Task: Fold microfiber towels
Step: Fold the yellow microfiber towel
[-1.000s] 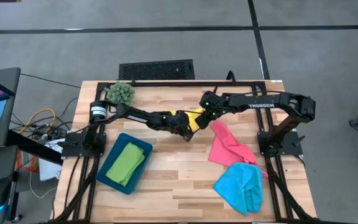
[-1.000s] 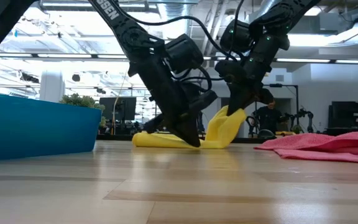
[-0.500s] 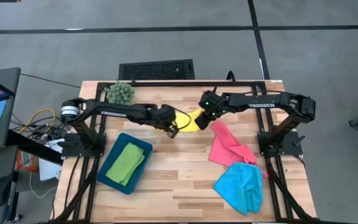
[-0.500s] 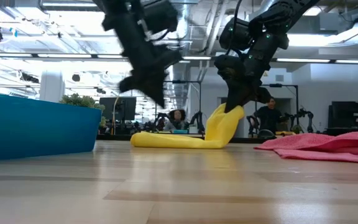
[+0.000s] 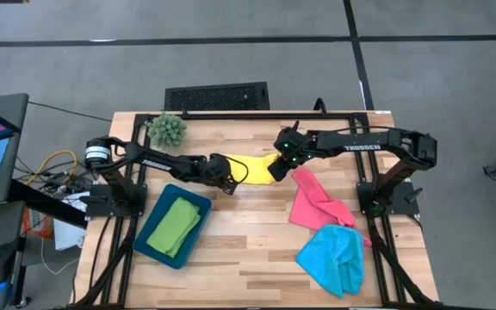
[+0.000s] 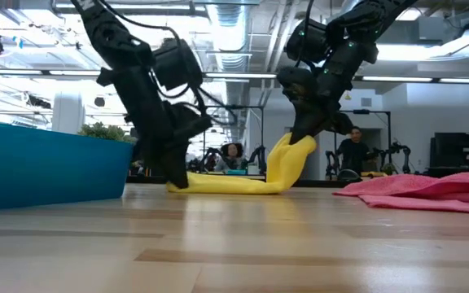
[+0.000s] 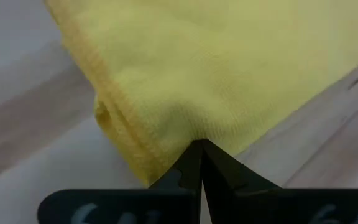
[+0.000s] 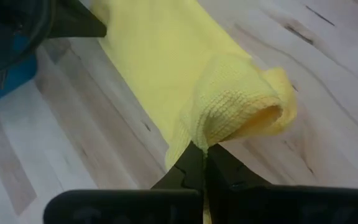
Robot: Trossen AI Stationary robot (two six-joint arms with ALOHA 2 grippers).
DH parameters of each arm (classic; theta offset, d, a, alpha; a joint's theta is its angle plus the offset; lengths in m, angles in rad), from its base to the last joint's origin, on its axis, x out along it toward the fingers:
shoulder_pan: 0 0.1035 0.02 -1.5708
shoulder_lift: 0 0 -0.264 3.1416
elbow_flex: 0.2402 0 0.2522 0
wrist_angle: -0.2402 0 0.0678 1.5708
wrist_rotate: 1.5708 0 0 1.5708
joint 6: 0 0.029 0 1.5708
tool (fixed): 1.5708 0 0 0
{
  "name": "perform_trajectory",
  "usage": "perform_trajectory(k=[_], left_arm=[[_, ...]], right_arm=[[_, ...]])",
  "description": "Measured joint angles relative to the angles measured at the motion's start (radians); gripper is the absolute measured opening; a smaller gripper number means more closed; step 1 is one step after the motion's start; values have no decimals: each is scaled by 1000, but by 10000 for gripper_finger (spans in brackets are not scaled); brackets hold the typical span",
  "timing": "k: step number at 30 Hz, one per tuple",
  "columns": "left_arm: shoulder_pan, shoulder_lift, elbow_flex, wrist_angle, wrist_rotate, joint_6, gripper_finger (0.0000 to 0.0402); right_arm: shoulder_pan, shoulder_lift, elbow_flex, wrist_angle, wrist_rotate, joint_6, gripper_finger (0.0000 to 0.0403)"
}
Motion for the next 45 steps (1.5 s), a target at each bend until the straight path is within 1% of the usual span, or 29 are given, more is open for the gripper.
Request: perform_trajectory(k=[4, 8, 14, 19, 22, 24, 31, 40, 43, 45], left_arm=[[8, 37, 4, 73, 15, 15, 0], [8, 60, 4, 141, 23, 12, 0], [8, 63, 2, 176, 50, 10, 0], [7, 65, 1, 201, 52, 6, 0], [7, 65, 1, 209, 45, 4, 0], [6, 65, 1, 214, 44, -1, 0], [-8, 65, 1, 239, 46, -3, 0], [-25, 64, 1, 269, 49, -2, 0], [-25, 28, 6, 267, 95, -8, 0], [-25, -14, 23, 204, 109, 2, 0]], right_arm=[[1, 0, 5, -2, -16, 13, 20], [8, 0, 39, 5, -25, 13, 17], [12, 1, 78, 26, -25, 27, 18], [12, 50, 97, 51, -27, 32, 17], [21, 85, 119, 52, -52, 32, 18], [32, 110, 141, 81, -52, 32, 20], [40, 186, 218, 78, -51, 26, 17], [41, 264, 263, 76, -52, 6, 25], [40, 268, 271, 79, -51, 4, 22], [40, 268, 271, 91, -57, 3, 21]])
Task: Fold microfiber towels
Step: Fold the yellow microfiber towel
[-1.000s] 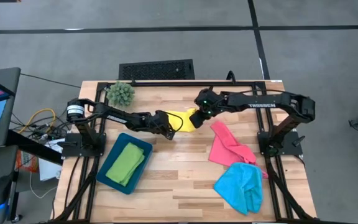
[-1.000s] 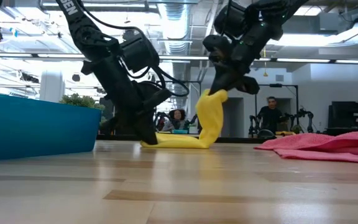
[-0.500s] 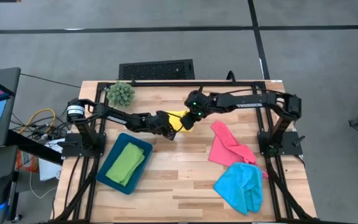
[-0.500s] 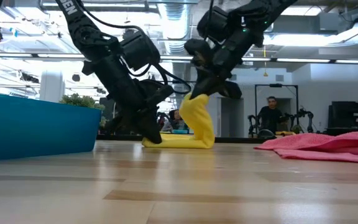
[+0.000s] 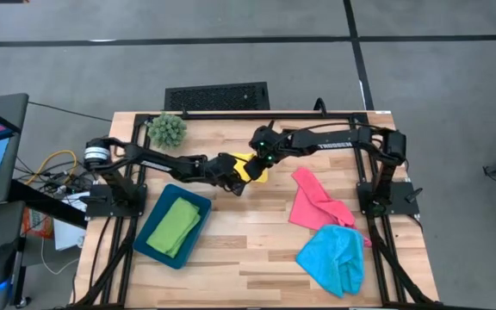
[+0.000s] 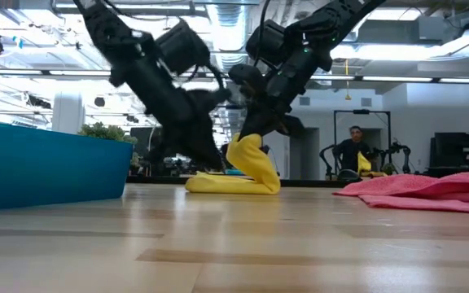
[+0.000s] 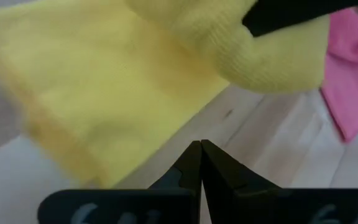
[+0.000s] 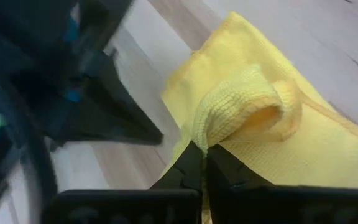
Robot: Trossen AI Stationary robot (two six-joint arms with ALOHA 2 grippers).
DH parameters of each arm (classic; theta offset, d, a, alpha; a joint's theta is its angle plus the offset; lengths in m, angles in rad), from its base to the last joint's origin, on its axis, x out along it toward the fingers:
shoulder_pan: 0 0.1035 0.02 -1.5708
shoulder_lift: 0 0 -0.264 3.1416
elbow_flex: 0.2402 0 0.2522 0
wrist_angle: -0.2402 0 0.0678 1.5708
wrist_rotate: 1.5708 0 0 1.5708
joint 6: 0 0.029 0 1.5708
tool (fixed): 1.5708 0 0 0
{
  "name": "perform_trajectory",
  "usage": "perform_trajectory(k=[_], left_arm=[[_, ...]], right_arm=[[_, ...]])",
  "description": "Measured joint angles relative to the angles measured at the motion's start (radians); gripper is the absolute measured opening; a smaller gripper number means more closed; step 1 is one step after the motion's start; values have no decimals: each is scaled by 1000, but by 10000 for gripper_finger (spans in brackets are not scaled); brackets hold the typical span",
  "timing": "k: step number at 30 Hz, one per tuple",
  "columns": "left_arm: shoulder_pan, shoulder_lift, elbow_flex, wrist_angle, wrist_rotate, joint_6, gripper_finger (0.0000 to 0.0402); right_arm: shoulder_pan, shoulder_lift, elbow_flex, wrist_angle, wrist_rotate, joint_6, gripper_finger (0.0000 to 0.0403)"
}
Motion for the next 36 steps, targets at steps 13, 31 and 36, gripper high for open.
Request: perform_trajectory(k=[13, 31, 36], left_arm=[[64, -131, -64, -154, -157, 122, 0], [102, 31, -78, 13, -56, 98, 0], [101, 31, -78, 23, -64, 98, 0]], right_arm=[[0, -2, 0, 17, 6, 0, 23], [0, -2, -2, 67, -19, 0, 29], [6, -2, -2, 84, -34, -33, 38]])
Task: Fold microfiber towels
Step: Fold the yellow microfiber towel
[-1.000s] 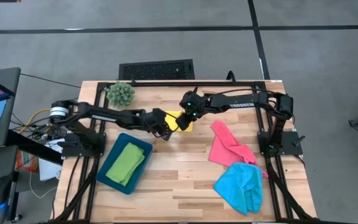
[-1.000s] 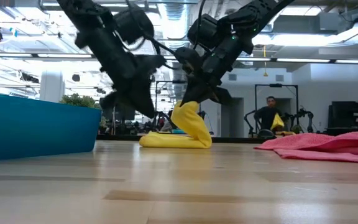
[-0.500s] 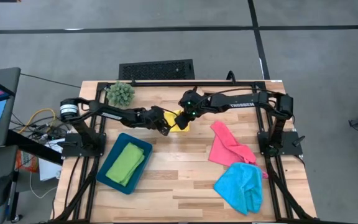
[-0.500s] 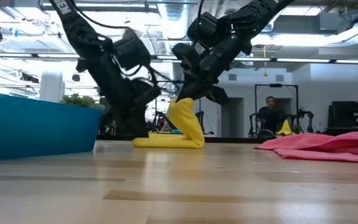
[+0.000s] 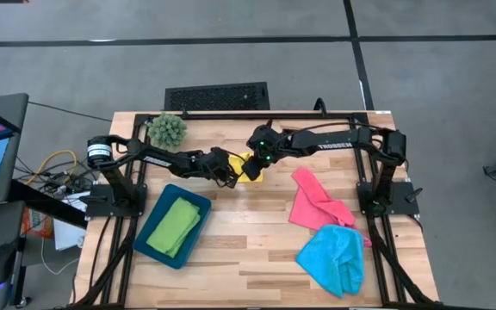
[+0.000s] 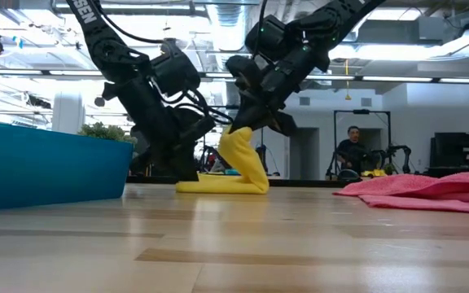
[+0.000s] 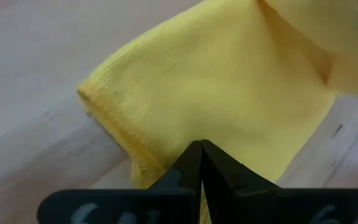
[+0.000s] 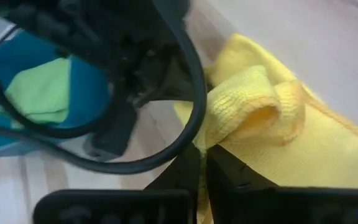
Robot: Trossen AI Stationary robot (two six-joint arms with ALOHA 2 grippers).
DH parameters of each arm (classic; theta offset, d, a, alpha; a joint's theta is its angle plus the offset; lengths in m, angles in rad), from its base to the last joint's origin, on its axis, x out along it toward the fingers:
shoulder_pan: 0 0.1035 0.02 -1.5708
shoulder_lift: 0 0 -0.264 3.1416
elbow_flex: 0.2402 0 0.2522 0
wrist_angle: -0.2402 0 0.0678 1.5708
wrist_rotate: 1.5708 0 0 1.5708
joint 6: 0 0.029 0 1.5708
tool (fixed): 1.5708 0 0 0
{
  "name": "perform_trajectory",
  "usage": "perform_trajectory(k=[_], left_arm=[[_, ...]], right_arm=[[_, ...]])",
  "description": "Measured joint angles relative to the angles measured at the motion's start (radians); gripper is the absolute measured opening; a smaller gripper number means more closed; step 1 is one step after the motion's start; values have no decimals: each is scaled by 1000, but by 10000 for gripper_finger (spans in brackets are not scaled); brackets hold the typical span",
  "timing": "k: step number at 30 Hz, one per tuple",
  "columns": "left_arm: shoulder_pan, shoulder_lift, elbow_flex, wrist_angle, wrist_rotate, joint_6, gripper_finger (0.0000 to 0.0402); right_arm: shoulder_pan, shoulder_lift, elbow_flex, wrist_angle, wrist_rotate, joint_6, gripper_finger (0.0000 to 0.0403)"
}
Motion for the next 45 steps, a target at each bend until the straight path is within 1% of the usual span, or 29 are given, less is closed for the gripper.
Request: perform_trajectory(k=[5, 12, 18, 23, 27, 29, 33, 38, 41, 43, 45], left_arm=[[0, 0, 0, 40, 26, 8, 0], [-1, 0, 0, 42, 35, 13, 0], [-1, -3, 0, 37, 45, 15, 0], [10, -45, 0, 20, 75, 15, 0], [20, -89, 0, 15, 90, 15, 0], [26, -109, 0, 15, 108, 14, 0], [35, -138, 1, 11, 138, 15, 0], [38, -135, 1, 6, 133, 16, 0], [38, -134, 1, 2, 111, 28, 0], [40, -134, 1, 0, 109, 30, 0], [40, -134, 1, -5, 109, 31, 0]], right_arm=[[5, 0, 0, 41, -24, -21, 58], [3, 0, 0, 61, -44, -63, 90], [4, 0, 0, 95, -50, -98, 144], [-4, 0, 0, 119, -50, -98, 188], [-20, -33, 0, 58, -37, -106, 203], [-21, -64, 1, -19, -28, -138, 204], [17, -111, -6, -131, 54, -218, 202], [90, -141, -52, -130, 177, -283, 199], [123, -132, -76, -109, 191, -290, 201], [140, -132, -96, -61, 202, -292, 204], [154, -132, -113, -44, 254, -290, 207]])
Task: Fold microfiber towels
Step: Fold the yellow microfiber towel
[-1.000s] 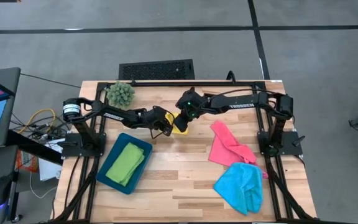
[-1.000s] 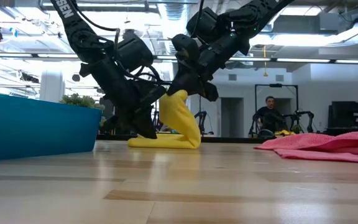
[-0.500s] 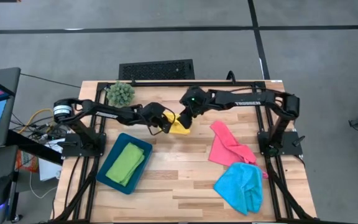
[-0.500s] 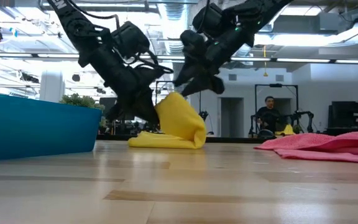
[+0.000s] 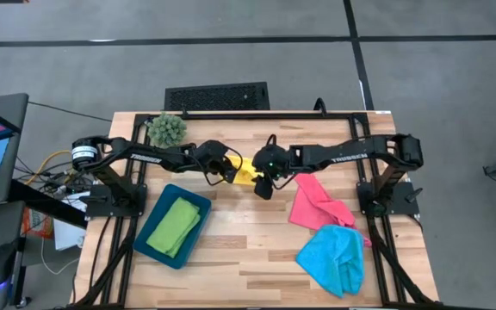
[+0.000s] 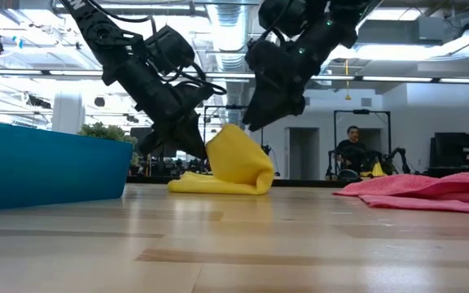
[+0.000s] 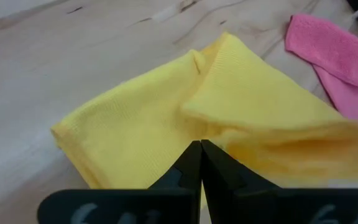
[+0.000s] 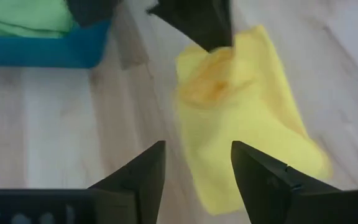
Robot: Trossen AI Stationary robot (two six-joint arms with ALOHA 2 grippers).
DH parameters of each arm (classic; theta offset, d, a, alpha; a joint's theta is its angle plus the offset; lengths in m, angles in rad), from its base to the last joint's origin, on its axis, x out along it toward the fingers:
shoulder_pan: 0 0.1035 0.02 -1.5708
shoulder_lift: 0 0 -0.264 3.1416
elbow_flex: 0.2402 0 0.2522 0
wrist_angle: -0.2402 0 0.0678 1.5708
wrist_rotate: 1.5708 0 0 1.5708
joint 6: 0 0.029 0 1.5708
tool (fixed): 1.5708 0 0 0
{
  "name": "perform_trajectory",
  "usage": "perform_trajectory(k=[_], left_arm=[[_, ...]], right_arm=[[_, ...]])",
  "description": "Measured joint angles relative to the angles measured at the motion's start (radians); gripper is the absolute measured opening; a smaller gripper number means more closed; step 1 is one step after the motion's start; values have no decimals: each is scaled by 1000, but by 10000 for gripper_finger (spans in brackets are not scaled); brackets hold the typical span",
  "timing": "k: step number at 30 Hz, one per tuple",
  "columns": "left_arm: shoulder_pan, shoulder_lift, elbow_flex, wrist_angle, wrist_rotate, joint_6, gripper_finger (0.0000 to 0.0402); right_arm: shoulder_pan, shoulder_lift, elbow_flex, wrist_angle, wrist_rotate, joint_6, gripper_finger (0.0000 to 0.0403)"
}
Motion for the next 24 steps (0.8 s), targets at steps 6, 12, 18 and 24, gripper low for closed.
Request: perform_trajectory(k=[6, 12, 18, 24], left_arm=[[0, 0, 0, -8, -6, 1, 0], [0, 0, 0, -28, -5, 19, 0], [34, -99, -1, -95, 57, 0, 0], [36, -254, 0, -264, -49, 50, 0]], right_arm=[[7, 17, -2, 62, 45, -66, 216], [37, 52, -6, 28, 28, -57, 227], [75, 42, -3, 41, 71, -117, 228], [104, 75, -1, 70, 98, -219, 228]])
